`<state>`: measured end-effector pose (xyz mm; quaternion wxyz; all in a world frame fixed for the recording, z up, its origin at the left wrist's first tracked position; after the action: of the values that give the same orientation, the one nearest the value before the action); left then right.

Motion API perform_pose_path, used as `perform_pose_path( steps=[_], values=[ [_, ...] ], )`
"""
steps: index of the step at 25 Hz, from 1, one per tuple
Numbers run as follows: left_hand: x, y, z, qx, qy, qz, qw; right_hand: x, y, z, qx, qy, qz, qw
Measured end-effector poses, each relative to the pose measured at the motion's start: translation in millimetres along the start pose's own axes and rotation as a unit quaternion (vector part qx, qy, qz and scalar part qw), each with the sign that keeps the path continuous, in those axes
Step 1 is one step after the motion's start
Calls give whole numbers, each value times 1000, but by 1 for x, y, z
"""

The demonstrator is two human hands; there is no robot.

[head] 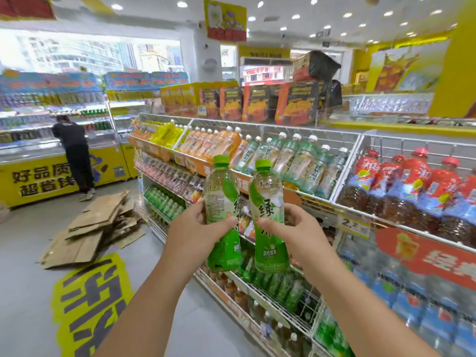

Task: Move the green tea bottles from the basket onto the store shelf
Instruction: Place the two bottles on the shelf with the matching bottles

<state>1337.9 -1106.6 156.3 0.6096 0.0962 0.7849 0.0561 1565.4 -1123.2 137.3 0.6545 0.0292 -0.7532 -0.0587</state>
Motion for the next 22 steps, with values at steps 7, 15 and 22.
perform_pose_path(
  steps=[7,15,22],
  values=[
    [46,125,-34,58,7,11,998,-13,89,41,-66,8,16,998],
    [102,252,-58,204,-4,25,979,-46,156,100,-200,9,50,978],
    [139,276,-5,294,9,8,956,-96,145,83,-292,17,107,950]
  ],
)
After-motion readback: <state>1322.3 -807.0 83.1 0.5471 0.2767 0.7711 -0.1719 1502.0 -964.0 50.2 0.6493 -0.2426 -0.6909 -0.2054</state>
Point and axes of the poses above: each hand's wrist, its own y-axis towards the middle knuckle, its own z-axis out of the palm, x = y × z, the point moved 7 cm from there along y, towards the middle knuckle, and after that the axes turned 7 degrees about x, right-handed, at the moved point
